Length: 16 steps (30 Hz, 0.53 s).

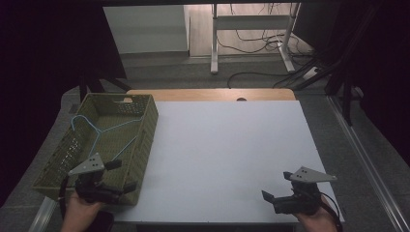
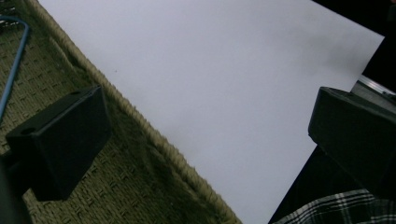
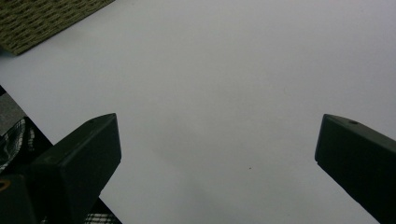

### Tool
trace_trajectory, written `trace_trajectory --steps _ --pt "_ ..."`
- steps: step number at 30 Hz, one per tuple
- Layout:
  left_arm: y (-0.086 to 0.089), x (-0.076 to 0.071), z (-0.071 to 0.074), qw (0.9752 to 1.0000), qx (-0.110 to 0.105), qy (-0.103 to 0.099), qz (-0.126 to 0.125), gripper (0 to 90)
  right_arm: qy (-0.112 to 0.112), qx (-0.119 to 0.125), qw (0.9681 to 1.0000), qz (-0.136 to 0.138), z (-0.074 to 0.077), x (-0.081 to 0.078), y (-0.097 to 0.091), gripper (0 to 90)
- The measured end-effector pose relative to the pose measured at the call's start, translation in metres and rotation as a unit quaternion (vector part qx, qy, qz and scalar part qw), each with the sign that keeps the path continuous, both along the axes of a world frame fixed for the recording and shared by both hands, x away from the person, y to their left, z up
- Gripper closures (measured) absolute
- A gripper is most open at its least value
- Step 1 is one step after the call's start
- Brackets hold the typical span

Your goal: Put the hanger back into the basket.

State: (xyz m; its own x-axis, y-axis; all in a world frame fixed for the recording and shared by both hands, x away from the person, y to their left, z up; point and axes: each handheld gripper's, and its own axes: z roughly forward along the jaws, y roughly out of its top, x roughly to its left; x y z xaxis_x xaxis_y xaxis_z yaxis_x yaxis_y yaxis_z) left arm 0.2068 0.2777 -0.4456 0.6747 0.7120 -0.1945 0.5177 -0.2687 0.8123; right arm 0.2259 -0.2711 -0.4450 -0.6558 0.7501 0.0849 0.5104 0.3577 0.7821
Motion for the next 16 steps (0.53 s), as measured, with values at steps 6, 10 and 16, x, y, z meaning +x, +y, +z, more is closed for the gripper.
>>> trace_trajectory --steps 6,10,16 --pt "-0.003 0.000 -0.014 0.9997 0.024 0.005 0.002 0.0 0.000 -0.001 1.0000 0.003 -0.004 -0.004 0.000 0.1" --pt "-0.006 0.001 -0.020 0.9985 0.053 0.007 0.005 0.0 0.002 -0.015 0.9999 0.003 -0.010 -0.005 0.002 0.2" --pt "-0.005 0.002 -0.020 0.9988 0.049 0.006 0.004 0.0 0.002 -0.022 0.9997 0.003 -0.013 -0.004 0.001 0.2"
